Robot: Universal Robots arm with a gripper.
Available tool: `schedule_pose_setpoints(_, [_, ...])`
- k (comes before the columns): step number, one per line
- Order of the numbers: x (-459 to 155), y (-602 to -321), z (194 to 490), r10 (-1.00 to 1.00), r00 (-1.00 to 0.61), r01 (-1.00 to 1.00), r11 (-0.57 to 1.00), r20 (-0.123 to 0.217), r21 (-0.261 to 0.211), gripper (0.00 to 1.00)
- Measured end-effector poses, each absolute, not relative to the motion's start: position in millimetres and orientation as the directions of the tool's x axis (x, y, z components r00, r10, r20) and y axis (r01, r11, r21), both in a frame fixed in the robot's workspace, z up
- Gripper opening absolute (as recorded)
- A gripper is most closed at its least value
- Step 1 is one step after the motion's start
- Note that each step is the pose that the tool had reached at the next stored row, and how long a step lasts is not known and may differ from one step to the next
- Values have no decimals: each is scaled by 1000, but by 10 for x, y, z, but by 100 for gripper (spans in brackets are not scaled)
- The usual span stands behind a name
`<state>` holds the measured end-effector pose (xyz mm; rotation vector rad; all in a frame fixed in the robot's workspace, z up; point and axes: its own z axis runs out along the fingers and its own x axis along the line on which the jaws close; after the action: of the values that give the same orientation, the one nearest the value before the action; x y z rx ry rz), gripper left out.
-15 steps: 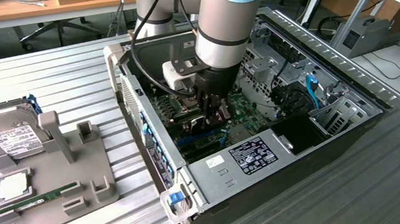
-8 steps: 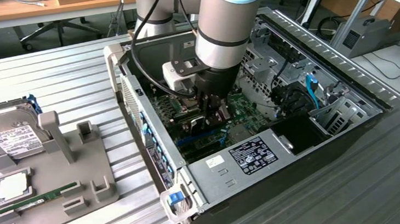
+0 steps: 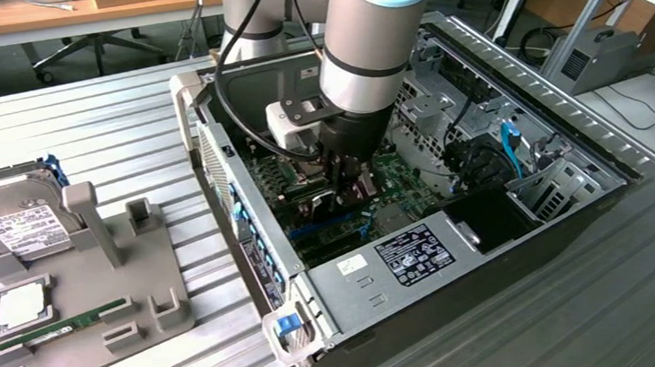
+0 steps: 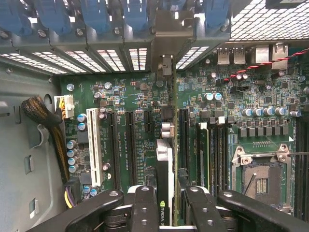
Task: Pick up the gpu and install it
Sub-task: 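Insert the gpu into the slot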
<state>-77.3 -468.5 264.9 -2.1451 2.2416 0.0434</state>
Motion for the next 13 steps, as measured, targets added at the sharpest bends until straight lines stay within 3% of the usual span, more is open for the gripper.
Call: schedule_pose_setpoints(13, [-773,-4685,2640,-998,-44,-999,44,-48,-7,27])
